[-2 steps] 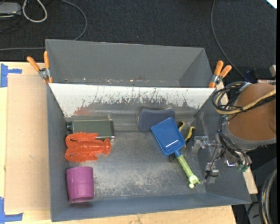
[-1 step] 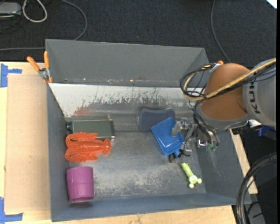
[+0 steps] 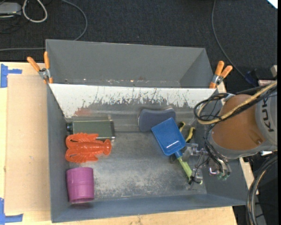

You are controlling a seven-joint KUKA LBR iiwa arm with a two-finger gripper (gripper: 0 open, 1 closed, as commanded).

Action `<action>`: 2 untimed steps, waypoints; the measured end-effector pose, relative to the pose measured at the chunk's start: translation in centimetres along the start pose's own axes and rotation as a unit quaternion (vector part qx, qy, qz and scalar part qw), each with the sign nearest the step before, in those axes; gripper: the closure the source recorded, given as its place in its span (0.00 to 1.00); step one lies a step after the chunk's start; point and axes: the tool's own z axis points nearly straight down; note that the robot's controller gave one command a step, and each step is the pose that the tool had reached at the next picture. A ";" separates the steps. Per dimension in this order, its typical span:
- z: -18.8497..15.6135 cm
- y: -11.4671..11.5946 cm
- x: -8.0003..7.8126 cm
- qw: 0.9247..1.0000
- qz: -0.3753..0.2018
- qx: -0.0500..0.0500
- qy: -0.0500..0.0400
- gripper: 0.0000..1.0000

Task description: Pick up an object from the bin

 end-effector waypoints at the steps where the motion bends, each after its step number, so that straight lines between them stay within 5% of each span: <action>1: 2.1 5.7 -5.8 1.000 -0.021 -0.003 -0.013 0.00; 2: 1.5 4.4 -4.8 1.000 -0.023 -0.002 -0.008 0.00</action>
Offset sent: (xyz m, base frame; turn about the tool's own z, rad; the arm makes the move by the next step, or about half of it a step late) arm 0.0362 0.0129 -0.0031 -0.0448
